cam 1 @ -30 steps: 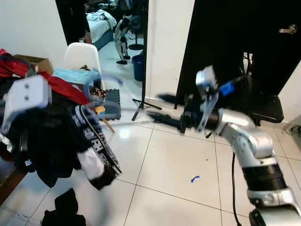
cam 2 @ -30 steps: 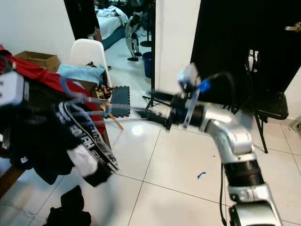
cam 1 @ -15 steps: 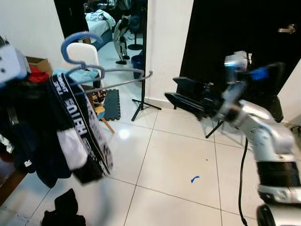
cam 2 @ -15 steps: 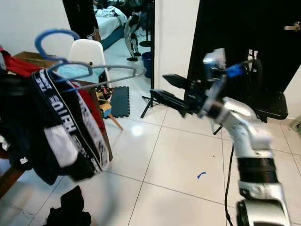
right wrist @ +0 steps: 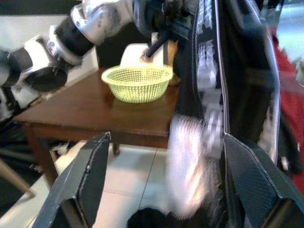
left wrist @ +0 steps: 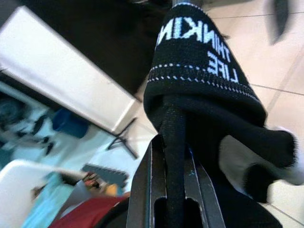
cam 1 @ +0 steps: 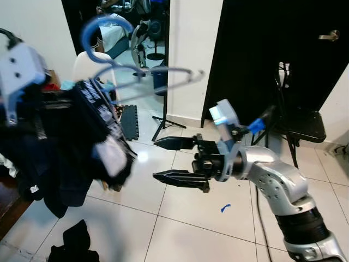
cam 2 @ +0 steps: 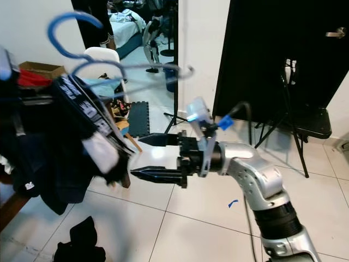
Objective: Hang hanger
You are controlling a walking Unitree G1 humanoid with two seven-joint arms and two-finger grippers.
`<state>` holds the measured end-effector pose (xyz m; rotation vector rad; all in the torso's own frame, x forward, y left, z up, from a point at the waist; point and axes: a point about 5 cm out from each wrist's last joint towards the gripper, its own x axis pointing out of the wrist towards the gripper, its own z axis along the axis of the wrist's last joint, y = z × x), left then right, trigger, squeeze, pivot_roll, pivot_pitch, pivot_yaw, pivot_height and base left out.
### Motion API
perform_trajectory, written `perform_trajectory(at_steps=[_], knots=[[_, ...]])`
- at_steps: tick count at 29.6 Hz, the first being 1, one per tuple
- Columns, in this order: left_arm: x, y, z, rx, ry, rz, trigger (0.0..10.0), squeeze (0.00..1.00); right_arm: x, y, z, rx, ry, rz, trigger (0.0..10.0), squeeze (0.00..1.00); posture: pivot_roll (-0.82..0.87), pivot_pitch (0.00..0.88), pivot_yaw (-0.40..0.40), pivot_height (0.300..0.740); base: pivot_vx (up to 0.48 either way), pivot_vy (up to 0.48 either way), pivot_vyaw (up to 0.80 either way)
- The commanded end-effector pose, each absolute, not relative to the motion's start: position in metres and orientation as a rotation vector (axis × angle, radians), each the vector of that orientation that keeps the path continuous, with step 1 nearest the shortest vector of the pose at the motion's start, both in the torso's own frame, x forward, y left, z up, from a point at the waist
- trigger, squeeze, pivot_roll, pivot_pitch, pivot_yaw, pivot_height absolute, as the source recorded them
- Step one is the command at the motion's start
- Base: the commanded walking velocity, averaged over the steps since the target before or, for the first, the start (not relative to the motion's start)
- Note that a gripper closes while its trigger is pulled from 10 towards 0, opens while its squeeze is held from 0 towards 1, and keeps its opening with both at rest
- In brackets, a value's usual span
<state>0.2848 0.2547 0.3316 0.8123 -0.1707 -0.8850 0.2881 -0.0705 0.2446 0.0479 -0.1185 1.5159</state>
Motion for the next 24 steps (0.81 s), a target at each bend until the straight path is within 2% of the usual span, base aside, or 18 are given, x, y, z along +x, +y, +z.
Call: perform_trajectory(at_steps=[1, 4, 17, 21, 24], knots=[[0.286, 0.249, 0.329, 0.801, -0.177, -0.928, 0.0, 0.00, 0.289, -0.069, 0.245, 0.019, -0.121, 1.500, 10.0, 0.00, -0.05, 0.000, 0.005, 0.740, 0.000, 0.000, 0.00], [0.293, 0.242, 0.328, 0.806, -0.182, -0.946, 0.0, 0.00, 0.290, -0.052, 0.256, 0.030, -0.162, 1.497, 10.0, 0.00, -0.06, 0.000, 0.009, 0.740, 0.000, 0.000, 0.00], [0.297, 0.231, 0.335, 0.802, -0.229, -0.941, 0.0, 0.00, 0.281, -0.037, 0.260, 0.064, -0.194, 1.553, 10.0, 0.00, -0.06, 0.000, 0.011, 0.740, 0.000, 0.000, 0.00], [0.292, 0.213, 0.347, 0.788, -0.302, -0.987, 0.0, 0.00, 0.273, -0.015, 0.249, 0.076, -0.176, 1.579, 10.0, 0.00, -0.05, 0.000, 0.008, 0.740, 0.000, 0.000, 0.00], [0.291, 0.211, 0.348, 0.789, -0.307, -0.995, 0.0, 0.00, 0.273, -0.011, 0.248, 0.075, -0.178, 1.577, 10.0, 0.00, -0.05, 0.000, 0.008, 0.740, 0.000, 0.000, 0.00]])
